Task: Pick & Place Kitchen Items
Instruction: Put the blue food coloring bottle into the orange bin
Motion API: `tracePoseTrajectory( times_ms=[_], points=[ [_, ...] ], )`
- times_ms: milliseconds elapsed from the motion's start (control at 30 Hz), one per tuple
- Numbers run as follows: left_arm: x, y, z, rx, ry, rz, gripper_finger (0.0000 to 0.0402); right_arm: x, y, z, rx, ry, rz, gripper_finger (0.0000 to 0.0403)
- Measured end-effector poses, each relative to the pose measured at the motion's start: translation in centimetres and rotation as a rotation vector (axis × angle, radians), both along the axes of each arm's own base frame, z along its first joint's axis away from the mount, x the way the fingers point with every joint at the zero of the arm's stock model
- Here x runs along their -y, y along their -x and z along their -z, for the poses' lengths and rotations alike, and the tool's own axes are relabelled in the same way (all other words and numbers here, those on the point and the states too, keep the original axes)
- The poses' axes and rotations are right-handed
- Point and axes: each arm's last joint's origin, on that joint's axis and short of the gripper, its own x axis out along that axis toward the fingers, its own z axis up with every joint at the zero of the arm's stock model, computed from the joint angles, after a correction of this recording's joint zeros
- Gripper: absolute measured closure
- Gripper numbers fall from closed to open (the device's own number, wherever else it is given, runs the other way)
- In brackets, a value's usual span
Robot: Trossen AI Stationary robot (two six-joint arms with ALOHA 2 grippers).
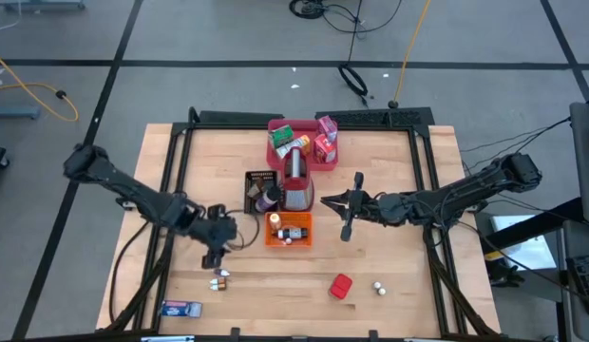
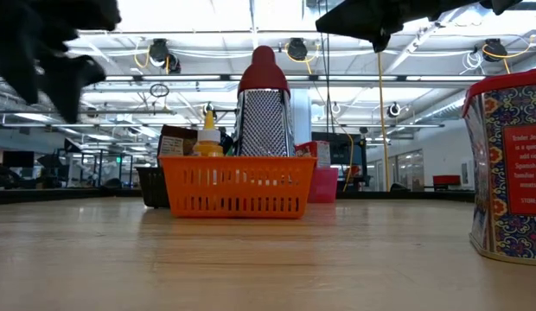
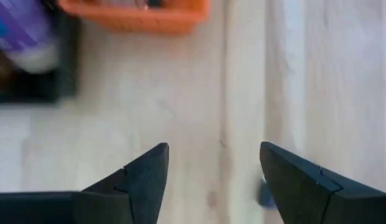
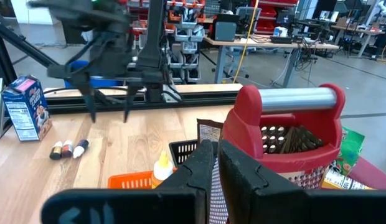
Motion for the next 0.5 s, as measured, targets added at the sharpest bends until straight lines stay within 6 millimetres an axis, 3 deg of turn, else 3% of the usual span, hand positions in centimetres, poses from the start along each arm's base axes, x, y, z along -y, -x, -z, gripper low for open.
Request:
tracePoseTrajectory(
  times_ms=[500],
  points=[
    [5.7, 1.6, 3.9, -0.209, 0.005, -0.102, 0.0147, 0.0, 0.0, 0.0, 0.004, -0.015, 0.001, 0.0385]
  ],
)
